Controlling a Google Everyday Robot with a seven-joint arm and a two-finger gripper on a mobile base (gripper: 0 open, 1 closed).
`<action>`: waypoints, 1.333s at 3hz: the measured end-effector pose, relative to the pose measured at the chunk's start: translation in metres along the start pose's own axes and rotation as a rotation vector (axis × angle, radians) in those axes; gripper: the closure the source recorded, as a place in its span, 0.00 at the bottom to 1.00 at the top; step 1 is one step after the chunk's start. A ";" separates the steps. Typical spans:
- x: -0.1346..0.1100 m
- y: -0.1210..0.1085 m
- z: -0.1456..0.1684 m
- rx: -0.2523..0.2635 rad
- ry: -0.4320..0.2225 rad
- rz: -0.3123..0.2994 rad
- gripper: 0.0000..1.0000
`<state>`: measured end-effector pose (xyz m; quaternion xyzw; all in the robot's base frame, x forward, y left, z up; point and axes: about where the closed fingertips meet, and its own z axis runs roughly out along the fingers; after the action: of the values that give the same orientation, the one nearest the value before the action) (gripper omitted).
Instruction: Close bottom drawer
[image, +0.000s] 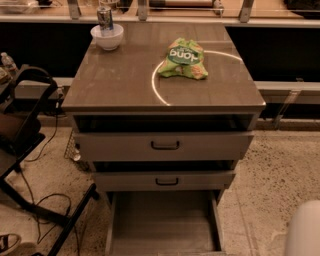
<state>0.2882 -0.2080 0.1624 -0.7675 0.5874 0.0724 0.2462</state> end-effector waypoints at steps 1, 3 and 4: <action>-0.010 -0.012 0.024 -0.028 -0.022 -0.049 1.00; -0.038 -0.064 0.058 0.001 -0.086 -0.138 1.00; -0.042 -0.102 0.073 0.041 -0.108 -0.199 1.00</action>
Offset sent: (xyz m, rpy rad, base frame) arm 0.0868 0.0773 -0.0250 0.0566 -0.0545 0.1891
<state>0.3838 -0.1187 0.1456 -0.8119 0.4954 0.0768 0.2991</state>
